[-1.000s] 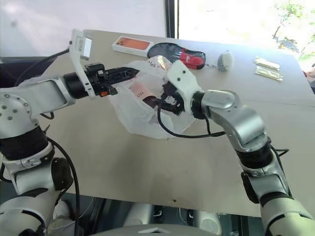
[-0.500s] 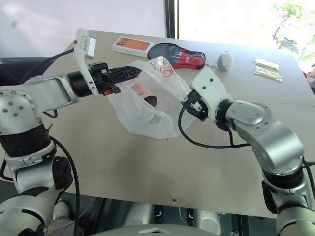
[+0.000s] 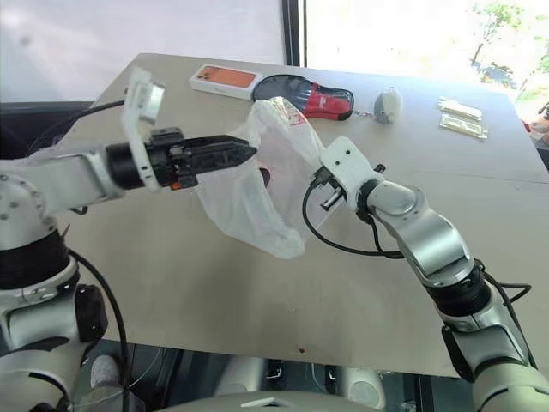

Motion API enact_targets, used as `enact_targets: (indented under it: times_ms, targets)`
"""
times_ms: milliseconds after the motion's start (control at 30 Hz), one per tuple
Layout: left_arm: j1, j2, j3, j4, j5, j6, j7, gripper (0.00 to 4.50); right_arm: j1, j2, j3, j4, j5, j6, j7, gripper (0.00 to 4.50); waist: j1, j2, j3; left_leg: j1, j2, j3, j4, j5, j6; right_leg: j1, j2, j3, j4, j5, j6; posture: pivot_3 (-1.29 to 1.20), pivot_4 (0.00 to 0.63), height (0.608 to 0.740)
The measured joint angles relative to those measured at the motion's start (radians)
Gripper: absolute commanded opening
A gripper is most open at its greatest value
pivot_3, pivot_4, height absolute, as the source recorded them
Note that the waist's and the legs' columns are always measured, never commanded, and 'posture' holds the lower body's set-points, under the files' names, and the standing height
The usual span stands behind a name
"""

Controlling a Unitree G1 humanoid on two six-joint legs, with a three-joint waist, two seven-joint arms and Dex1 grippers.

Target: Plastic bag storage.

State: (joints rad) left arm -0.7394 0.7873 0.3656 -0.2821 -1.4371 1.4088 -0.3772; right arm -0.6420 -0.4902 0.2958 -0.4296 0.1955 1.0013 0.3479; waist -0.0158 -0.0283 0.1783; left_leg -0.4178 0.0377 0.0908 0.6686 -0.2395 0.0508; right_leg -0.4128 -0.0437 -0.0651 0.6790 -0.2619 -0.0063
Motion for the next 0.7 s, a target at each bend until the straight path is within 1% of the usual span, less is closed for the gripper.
enact_targets:
  times_ms: [67, 100, 133, 200, 233, 267, 300, 367, 400, 467, 533, 567, 667, 700]
  targets:
    - [0.047, 0.092, 0.04, 0.001, -0.121, 0.008, -0.017, 4.35, -0.002, -0.001, -0.007, 0.013, 0.001, -0.006, 0.015, 0.0, -0.003, 0.0, 0.0, 0.0, 0.0, 0.0, 0.0, 0.0, 0.0, 0.0, 0.0, 0.0, 0.0, 0.0, 0.0, 0.0, 0.15, 0.74]
    - [0.088, 0.148, 0.063, -0.005, -0.183, 0.009, -0.035, 4.43, -0.003, -0.001, -0.012, 0.023, 0.001, -0.011, 0.02, 0.0, -0.002, 0.001, 0.0, 0.001, 0.0, 0.0, 0.0, 0.0, 0.0, 0.0, 0.0, 0.0, 0.0, 0.0, 0.0, 0.0, 0.15, 0.74]
    - [0.121, 0.185, 0.076, -0.014, -0.21, 0.012, -0.053, 4.43, -0.004, -0.001, -0.018, 0.03, 0.001, -0.015, 0.025, 0.0, -0.001, 0.001, 0.001, 0.001, 0.0, 0.0, 0.0, 0.0, 0.0, 0.0, 0.0, 0.0, 0.0, 0.0, 0.0, 0.0, 0.15, 0.74]
    - [0.225, 0.271, 0.107, -0.113, -0.226, 0.019, -0.122, 4.43, -0.01, 0.005, -0.035, 0.055, 0.001, -0.029, 0.04, 0.0, 0.002, 0.001, 0.001, 0.001, 0.0, 0.0, 0.0, 0.0, 0.0, 0.001, -0.001, 0.0, 0.0, 0.0, 0.0, 0.0, 0.15, 0.74]
    - [0.244, 0.282, 0.111, -0.146, -0.22, 0.016, -0.14, 4.43, -0.01, 0.006, -0.037, 0.059, 0.001, -0.03, 0.042, 0.0, 0.005, 0.001, 0.001, 0.001, -0.001, 0.0, 0.0, 0.0, 0.0, 0.001, -0.001, -0.001, 0.0, 0.0, 0.0, 0.0, 0.15, 0.74]
    - [0.294, 0.306, 0.114, -0.249, -0.166, -0.009, -0.184, 4.43, -0.013, 0.009, -0.038, 0.062, 0.004, -0.034, 0.052, 0.0, 0.008, 0.001, 0.001, 0.0, -0.001, -0.001, 0.0, 0.0, 0.0, 0.001, -0.001, -0.001, -0.001, 0.0, 0.0, 0.0, 0.15, 0.74]
    - [0.31, 0.314, 0.109, -0.291, -0.14, -0.018, -0.202, 4.43, -0.013, 0.01, -0.039, 0.064, 0.005, -0.037, 0.057, 0.0, 0.009, 0.001, 0.001, 0.0, -0.001, -0.001, 0.0, 0.0, 0.0, 0.001, -0.002, -0.001, -0.001, 0.0, 0.0, 0.0, 0.15, 0.74]
    - [0.355, 0.331, 0.054, -0.421, 0.032, -0.129, -0.273, 4.43, -0.016, 0.021, -0.039, 0.082, 0.006, -0.047, 0.066, 0.0, 0.009, 0.001, 0.001, 0.001, -0.002, 0.0, 0.0, 0.0, -0.001, 0.001, -0.001, -0.001, -0.001, 0.0, 0.0, 0.0, 0.15, 0.74]
    - [0.364, 0.34, 0.022, -0.454, 0.096, -0.17, -0.292, 4.43, -0.016, 0.023, -0.039, 0.086, 0.006, -0.047, 0.068, 0.0, 0.009, 0.001, 0.001, 0.001, -0.001, 0.0, 0.0, 0.0, -0.001, 0.001, -0.001, -0.001, 0.0, 0.0, 0.0, 0.0, 0.15, 0.74]
    - [0.395, 0.419, -0.118, -0.53, 0.395, -0.397, -0.387, 4.43, -0.017, 0.023, -0.041, 0.098, 0.004, -0.052, 0.077, 0.0, 0.007, 0.002, 0.001, 0.002, -0.001, 0.001, -0.001, 0.0, -0.002, 0.001, 0.001, 0.0, -0.001, 0.0, -0.001, 0.0, 0.15, 0.74]
    - [0.35, 0.429, -0.227, -0.519, 0.59, -0.574, -0.46, 4.43, -0.022, 0.028, -0.043, 0.112, 0.003, -0.058, 0.08, 0.0, 0.008, 0.004, 0.001, 0.002, -0.001, 0.002, -0.001, 0.0, -0.002, 0.001, 0.001, 0.001, -0.001, 0.0, -0.001, 0.0, 0.15, 0.74]
    - [0.288, 0.417, -0.292, -0.489, 0.685, -0.673, -0.498, 4.43, -0.029, 0.032, -0.044, 0.125, 0.001, -0.063, 0.081, 0.0, 0.01, 0.004, 0.001, 0.002, 0.0, 0.002, -0.001, 0.0, -0.002, 0.001, 0.002, 0.0, -0.001, 0.0, -0.001, 0.0, 0.15, 0.74]
    - [0.166, 0.367, -0.413, -0.387, 0.854, -0.835, -0.572, 4.43, -0.046, 0.048, -0.046, 0.147, -0.004, -0.072, 0.082, 0.0, 0.009, 0.004, 0.001, 0.001, 0.0, 0.003, -0.001, 0.0, -0.001, 0.0, 0.003, 0.002, -0.001, 0.0, -0.001, 0.0, 0.15, 0.74]
    - [0.147, 0.345, -0.443, -0.354, 0.886, -0.856, -0.588, 4.43, -0.051, 0.055, -0.046, 0.157, -0.006, -0.074, 0.082, 0.0, 0.008, 0.004, 0.001, 0.001, 0.0, 0.004, -0.001, 0.0, 0.0, -0.001, 0.003, 0.003, -0.001, 0.0, -0.001, 0.0, 0.15, 0.74]
